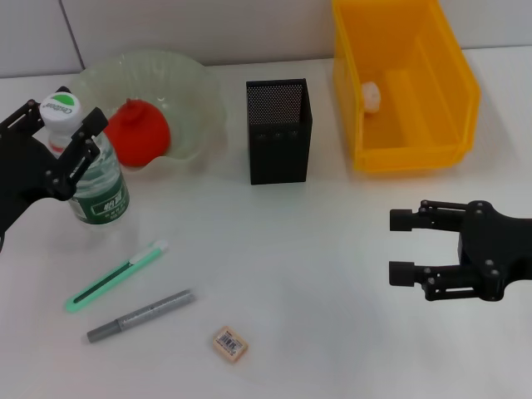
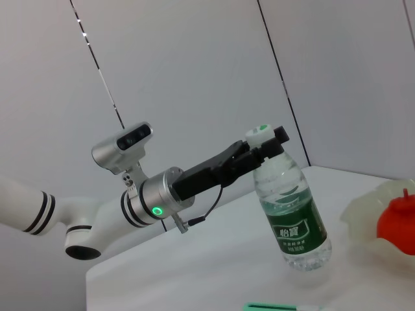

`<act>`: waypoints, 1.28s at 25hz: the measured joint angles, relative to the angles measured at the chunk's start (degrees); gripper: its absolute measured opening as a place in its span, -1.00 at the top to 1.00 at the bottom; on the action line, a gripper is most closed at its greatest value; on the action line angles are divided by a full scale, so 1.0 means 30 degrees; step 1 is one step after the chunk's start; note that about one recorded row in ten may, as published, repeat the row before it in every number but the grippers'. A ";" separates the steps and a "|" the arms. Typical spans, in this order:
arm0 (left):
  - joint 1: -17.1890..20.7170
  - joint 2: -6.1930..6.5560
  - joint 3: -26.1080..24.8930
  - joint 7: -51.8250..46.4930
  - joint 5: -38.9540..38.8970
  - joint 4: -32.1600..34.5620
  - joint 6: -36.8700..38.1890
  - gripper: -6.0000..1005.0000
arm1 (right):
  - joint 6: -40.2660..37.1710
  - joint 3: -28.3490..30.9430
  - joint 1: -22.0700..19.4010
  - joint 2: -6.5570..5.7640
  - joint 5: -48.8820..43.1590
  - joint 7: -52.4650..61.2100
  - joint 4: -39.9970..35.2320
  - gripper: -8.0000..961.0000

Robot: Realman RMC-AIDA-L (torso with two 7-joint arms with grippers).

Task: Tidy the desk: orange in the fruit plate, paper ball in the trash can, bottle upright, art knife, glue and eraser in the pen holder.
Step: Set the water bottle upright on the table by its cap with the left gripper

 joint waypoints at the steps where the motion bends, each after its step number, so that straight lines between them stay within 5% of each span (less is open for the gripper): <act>1: 0.0000 0.0000 0.0000 0.0000 0.0000 0.0000 0.0000 -0.03 | 0.0000 0.0000 0.0000 0.0000 0.0000 0.0000 0.0000 -0.68; 32: -0.0977 -0.0052 -0.0603 0.1343 -0.0698 -0.1662 -0.3383 -0.09 | 0.0031 -0.0067 0.0680 0.0012 -0.0478 -0.0146 0.0877 -0.68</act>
